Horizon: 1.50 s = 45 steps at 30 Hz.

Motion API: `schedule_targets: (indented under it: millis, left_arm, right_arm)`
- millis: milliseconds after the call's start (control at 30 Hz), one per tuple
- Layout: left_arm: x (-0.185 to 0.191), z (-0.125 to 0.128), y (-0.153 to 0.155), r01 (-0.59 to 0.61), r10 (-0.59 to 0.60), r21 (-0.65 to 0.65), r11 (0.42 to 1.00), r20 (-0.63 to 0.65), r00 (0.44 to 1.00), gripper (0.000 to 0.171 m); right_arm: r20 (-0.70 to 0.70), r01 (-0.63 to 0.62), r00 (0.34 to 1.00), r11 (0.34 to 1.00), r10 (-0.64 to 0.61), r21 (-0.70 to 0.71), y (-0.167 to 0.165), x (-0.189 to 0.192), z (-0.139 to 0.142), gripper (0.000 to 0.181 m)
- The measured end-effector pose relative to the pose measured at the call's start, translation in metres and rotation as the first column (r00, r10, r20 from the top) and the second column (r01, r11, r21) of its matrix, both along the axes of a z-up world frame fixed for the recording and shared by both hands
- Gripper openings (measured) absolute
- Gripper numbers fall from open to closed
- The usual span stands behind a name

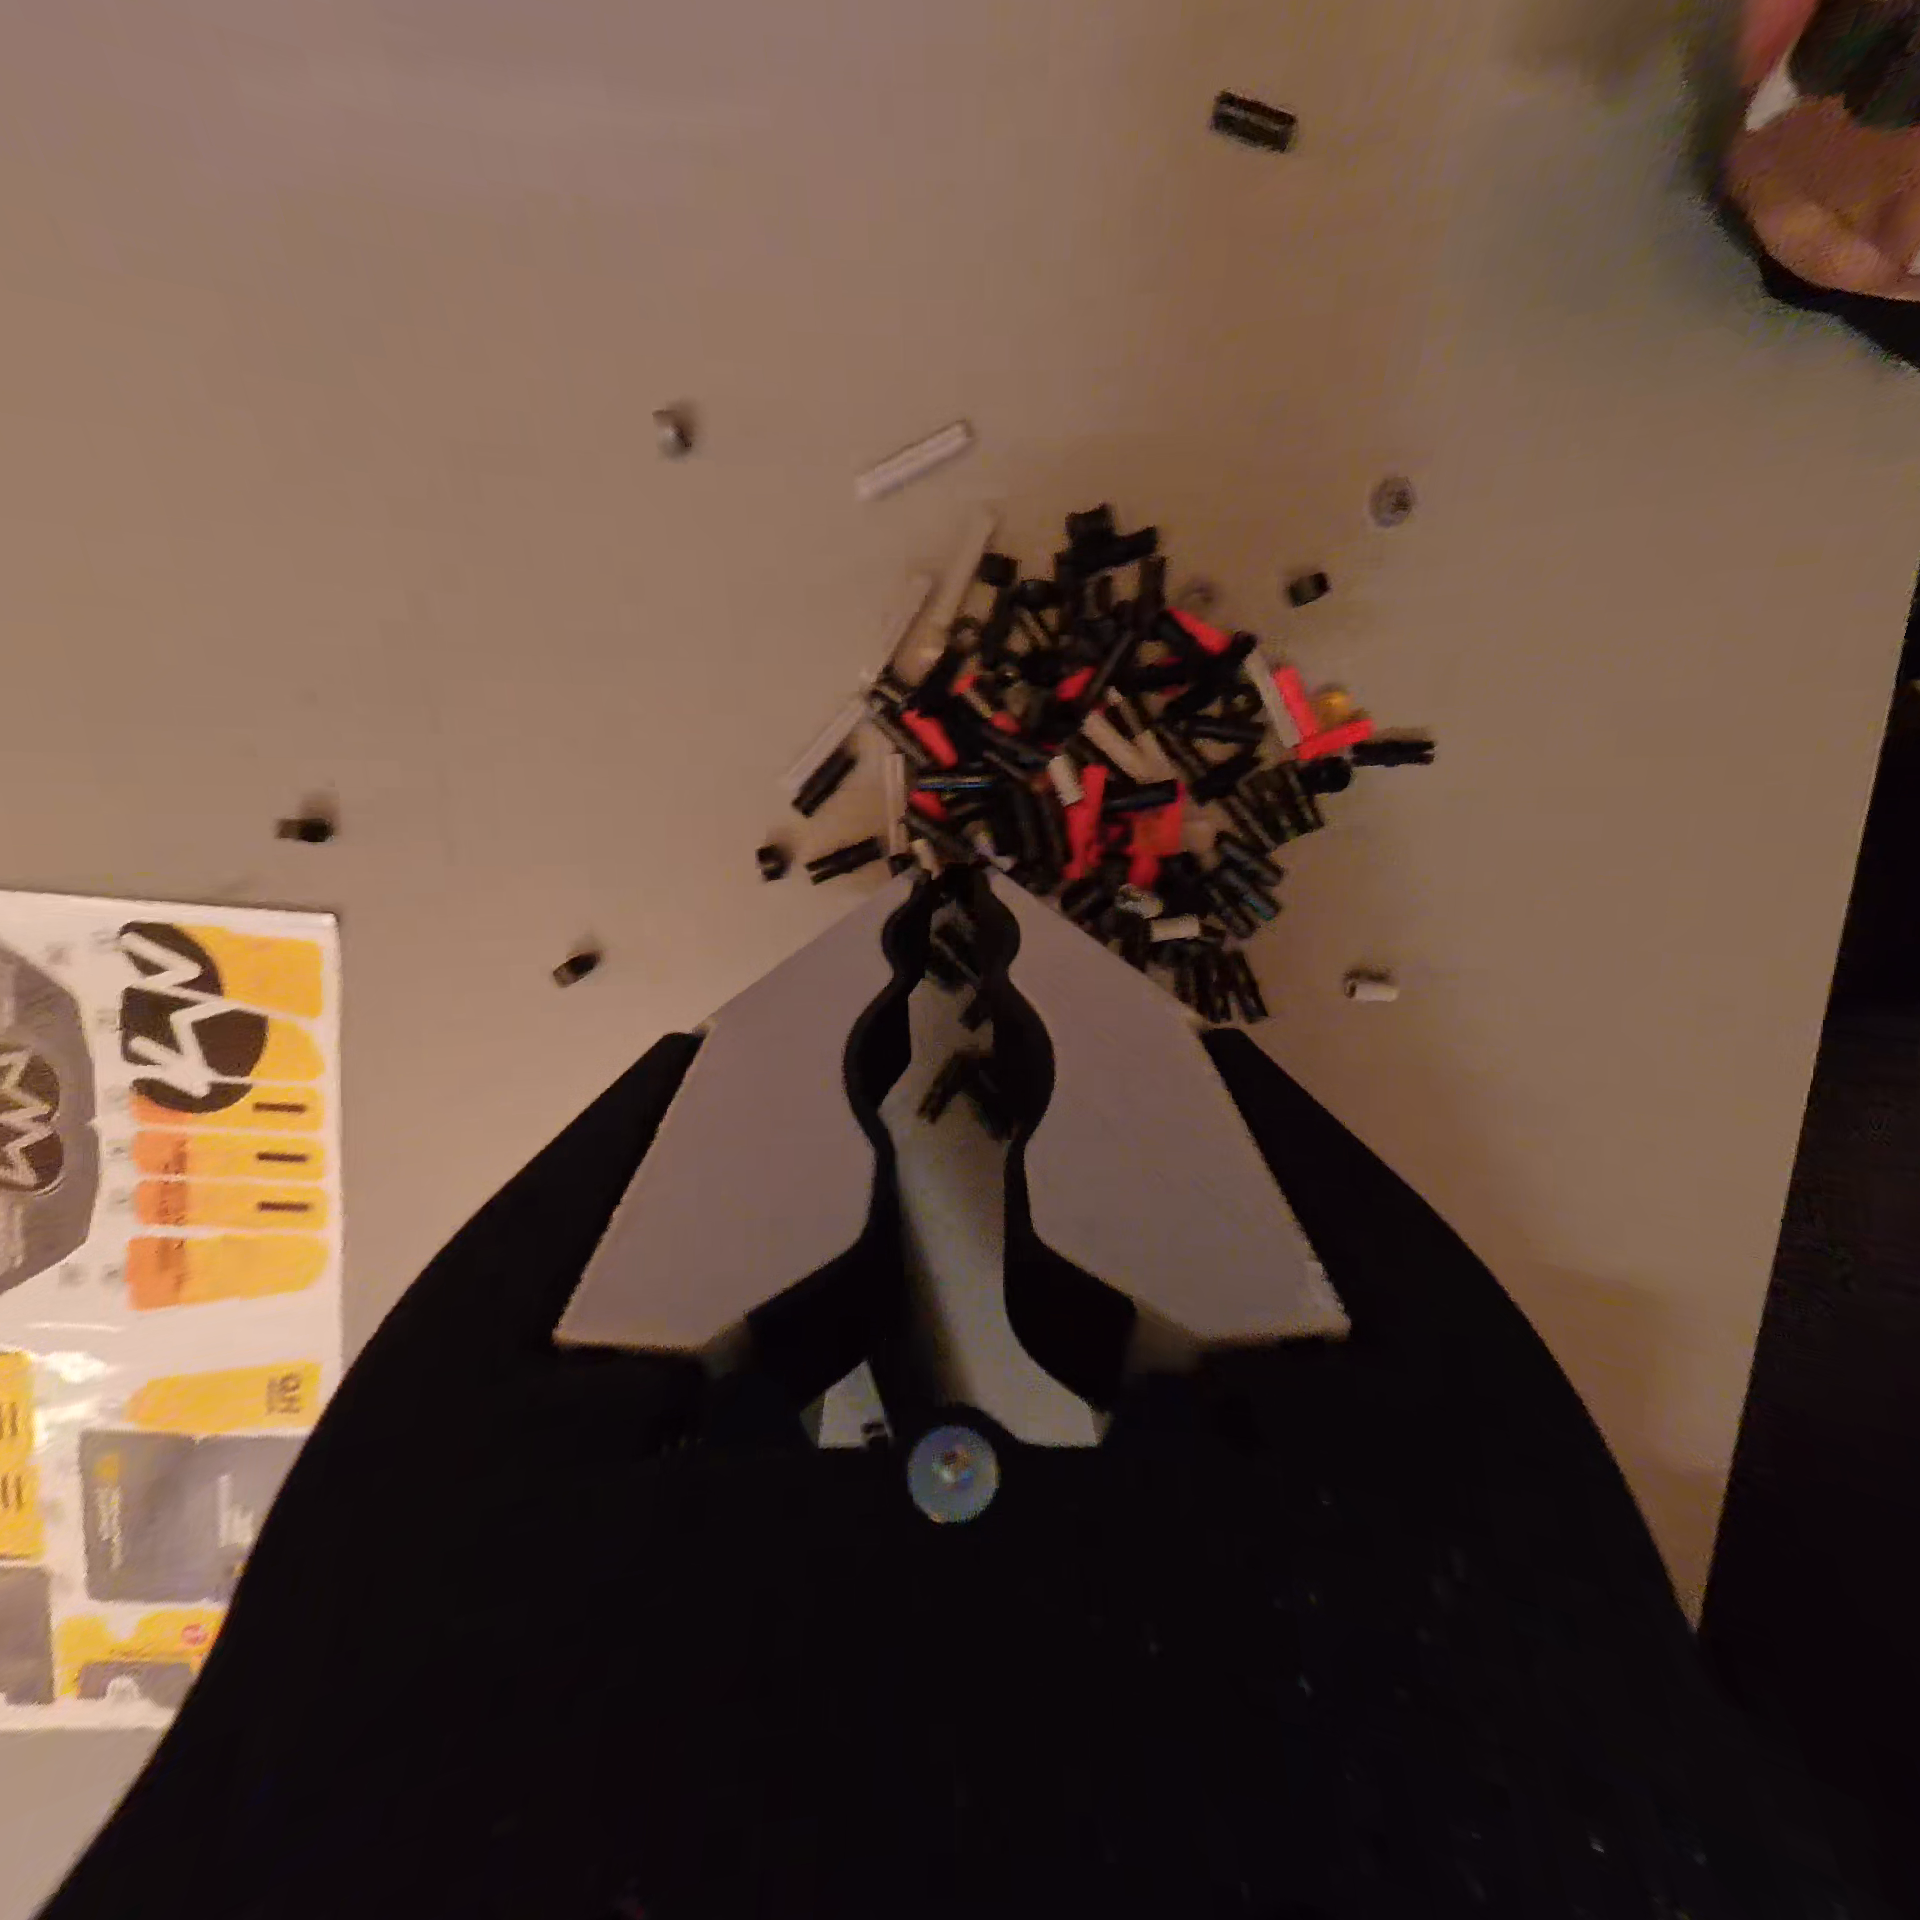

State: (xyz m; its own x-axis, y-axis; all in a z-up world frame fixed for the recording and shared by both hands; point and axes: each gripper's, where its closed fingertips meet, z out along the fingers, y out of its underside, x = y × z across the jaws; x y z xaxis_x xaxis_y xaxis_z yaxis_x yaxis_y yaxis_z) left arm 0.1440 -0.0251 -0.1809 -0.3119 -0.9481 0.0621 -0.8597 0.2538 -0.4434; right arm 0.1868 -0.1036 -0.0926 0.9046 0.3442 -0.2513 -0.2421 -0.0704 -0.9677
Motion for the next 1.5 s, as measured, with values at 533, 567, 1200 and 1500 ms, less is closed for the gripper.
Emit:
schedule_targets:
  millis: [533,567,1200,1500]
  left_arm:
    - [0.007,0.001,0.074,-0.247,0.243,0.074,0.966,0.057,0.968,0.011]
    - [0.007,-0.001,0.077,-0.257,0.253,0.073,0.964,0.057,0.966,0.012]
    - [0.009,-0.019,0.083,-0.236,0.234,0.079,0.968,0.033,0.972,0.008]
    - [0.014,0.005,0.041,-0.130,0.132,-0.040,0.991,0.078,0.988,0.007]
  right_arm:
    - [0.006,0.004,1.000,1.000,-0.005,0.003,0.000,0.000,0.000,0.000]
    - [0.005,0.005,1.000,1.000,-0.005,0.003,0.000,0.000,0.000,0.000]
    - [-0.015,0.008,1.000,1.000,-0.008,0.006,-0.001,0.002,0.001,0.000]
    - [-0.027,0.006,1.000,1.000,-0.006,0.008,-0.001,0.003,0.002,0.000]
